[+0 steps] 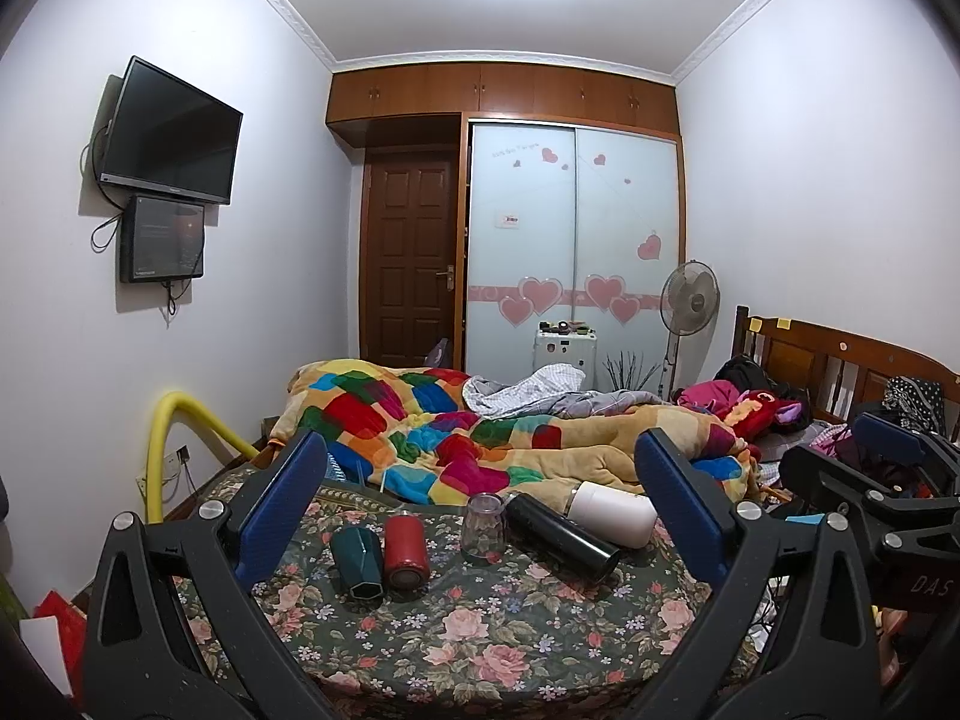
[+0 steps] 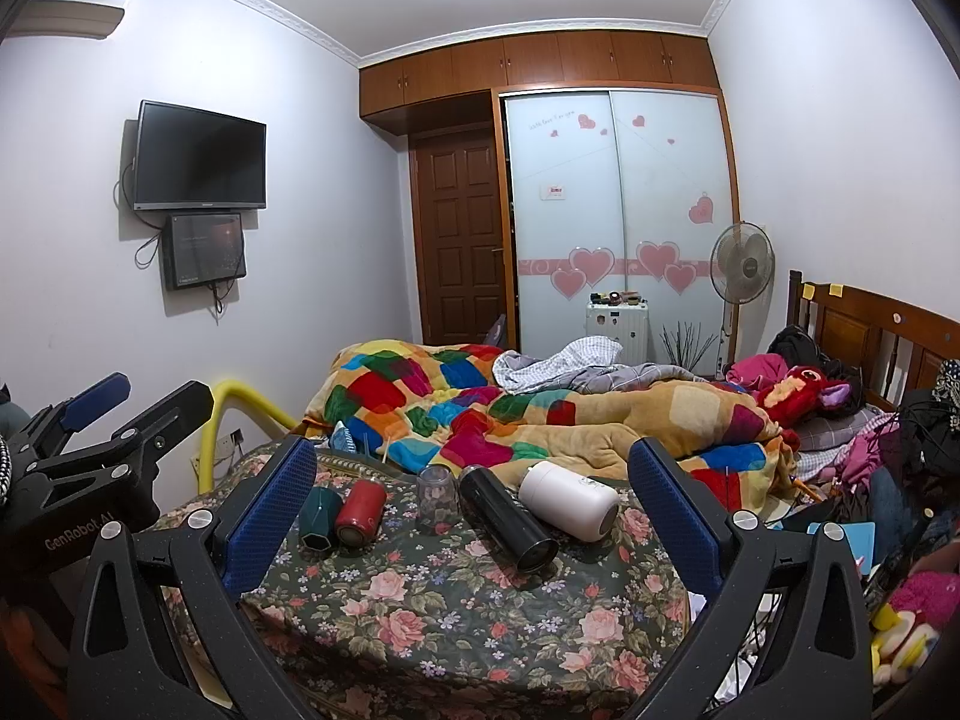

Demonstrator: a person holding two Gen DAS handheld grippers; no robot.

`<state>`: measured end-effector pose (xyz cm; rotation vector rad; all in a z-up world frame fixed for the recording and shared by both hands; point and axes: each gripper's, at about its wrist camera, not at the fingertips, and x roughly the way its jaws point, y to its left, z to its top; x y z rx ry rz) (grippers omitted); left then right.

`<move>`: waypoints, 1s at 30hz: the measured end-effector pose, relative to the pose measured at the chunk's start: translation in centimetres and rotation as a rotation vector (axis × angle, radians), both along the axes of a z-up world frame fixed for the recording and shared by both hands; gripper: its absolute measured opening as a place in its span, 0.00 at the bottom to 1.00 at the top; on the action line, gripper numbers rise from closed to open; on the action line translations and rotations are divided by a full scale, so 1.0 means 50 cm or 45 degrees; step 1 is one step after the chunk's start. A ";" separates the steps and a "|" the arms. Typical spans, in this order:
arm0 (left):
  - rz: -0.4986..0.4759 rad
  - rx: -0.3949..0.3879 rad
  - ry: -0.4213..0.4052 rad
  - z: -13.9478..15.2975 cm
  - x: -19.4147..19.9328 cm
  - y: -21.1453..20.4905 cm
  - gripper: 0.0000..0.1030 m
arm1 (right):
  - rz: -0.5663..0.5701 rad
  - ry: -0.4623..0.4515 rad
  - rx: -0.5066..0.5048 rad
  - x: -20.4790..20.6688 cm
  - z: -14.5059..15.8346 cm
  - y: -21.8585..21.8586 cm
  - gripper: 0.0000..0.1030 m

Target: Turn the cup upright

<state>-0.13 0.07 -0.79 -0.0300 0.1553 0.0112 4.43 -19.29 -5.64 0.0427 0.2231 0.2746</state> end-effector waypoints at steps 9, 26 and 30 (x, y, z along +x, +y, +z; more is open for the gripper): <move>0.004 -0.003 -0.002 0.002 0.002 0.002 1.00 | 0.000 0.003 -0.001 -0.001 -0.001 0.002 1.00; 0.001 -0.005 0.015 -0.004 0.020 0.006 1.00 | -0.004 0.045 -0.003 0.027 -0.017 -0.007 1.00; 0.018 -0.014 0.054 -0.020 0.054 0.015 1.00 | -0.009 0.074 -0.008 0.050 -0.029 -0.013 1.00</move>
